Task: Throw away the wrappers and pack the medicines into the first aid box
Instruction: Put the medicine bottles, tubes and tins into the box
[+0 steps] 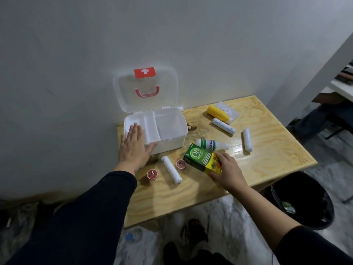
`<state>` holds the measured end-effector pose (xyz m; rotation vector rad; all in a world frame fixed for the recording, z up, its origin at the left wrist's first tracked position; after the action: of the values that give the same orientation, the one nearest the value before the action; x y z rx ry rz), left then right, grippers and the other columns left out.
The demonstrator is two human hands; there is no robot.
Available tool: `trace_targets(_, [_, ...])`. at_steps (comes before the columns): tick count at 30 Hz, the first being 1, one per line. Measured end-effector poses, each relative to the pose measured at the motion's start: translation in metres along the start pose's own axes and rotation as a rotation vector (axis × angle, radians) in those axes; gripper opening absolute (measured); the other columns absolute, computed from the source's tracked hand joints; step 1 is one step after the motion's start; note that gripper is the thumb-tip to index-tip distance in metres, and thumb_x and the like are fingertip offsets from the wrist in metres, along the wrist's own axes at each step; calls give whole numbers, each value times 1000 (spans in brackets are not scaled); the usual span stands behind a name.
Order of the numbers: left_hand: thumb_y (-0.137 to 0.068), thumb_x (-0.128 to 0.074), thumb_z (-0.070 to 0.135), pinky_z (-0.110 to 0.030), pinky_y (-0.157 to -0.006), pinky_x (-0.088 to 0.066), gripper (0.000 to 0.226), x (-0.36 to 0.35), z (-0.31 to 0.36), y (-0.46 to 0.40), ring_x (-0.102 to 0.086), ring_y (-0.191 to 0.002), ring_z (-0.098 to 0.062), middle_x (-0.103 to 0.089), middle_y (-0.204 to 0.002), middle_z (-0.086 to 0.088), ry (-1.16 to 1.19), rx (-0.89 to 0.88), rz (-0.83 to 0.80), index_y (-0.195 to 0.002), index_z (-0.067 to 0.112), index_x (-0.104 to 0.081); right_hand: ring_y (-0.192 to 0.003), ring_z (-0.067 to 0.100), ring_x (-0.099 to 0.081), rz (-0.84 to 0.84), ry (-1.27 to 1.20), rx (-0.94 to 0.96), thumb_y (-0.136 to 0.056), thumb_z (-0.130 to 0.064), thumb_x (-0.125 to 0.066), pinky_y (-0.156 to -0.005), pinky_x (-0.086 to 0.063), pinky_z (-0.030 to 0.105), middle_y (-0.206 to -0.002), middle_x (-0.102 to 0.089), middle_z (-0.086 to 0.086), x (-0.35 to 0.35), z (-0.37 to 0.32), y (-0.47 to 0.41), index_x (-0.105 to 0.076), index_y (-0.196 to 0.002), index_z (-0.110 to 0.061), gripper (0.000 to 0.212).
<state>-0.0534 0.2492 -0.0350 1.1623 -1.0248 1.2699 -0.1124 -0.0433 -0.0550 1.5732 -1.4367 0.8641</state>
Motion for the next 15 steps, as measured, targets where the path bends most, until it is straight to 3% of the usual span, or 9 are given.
trace_targets(4, [-92, -19, 67, -38, -121, 1, 89, -2, -1, 1, 4, -150, -20, 4, -162, -10, -21, -4, 14, -153, 5, 0, -115, 22, -51, 93, -170, -97, -75, -25, -76, -97, -44, 35, -129, -53, 6, 10, -2, 8, -45, -136, -15, 69])
trace_targets(8, [-91, -17, 67, -37, -122, -1, 90, -3, 0, 2, 3, -150, -21, 3, -162, -10, -29, 7, 17, -153, 5, 0, -110, 24, -55, 235, -224, -98, -73, -23, -80, -90, -42, 27, -124, -56, 11, 41, -7, 7, -49, -132, -8, 68])
trace_targets(10, [-91, -16, 68, -36, -122, -1, 91, -2, 0, 3, 4, -150, -21, 4, -162, -11, -43, 20, 12, -153, 5, 0, -113, 27, -54, 253, -235, -52, -73, -22, -80, -95, -47, 33, -124, -54, 12, 56, -18, -6, -49, -132, -11, 68])
trace_targets(12, [-91, -16, 69, -35, -121, 0, 92, -1, -1, 3, 5, -150, -22, 5, -162, -12, -50, 40, 1, -153, 4, 1, -115, 29, -52, 240, -183, 8, -73, -24, -79, -96, -47, 42, -125, -51, 12, 68, -35, -27, -47, -134, -15, 69])
trace_targets(15, [-91, -16, 67, -35, -120, 3, 91, 2, -4, 4, 6, -149, -23, 6, -161, -13, -64, 64, -13, -153, 3, 2, -116, 32, -48, 208, 21, 134, -76, -26, -74, -95, -44, 41, -127, -50, 12, 78, -71, -63, -44, -138, -15, 69])
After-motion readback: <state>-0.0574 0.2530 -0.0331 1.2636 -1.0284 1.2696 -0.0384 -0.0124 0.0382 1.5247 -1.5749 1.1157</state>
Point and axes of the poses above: each hand's wrist, its own y-axis away from the middle knuckle, its own x-axis out of the back of the hand, z = x × y, the point moved 1 cm from there along -y, towards the middle knuckle
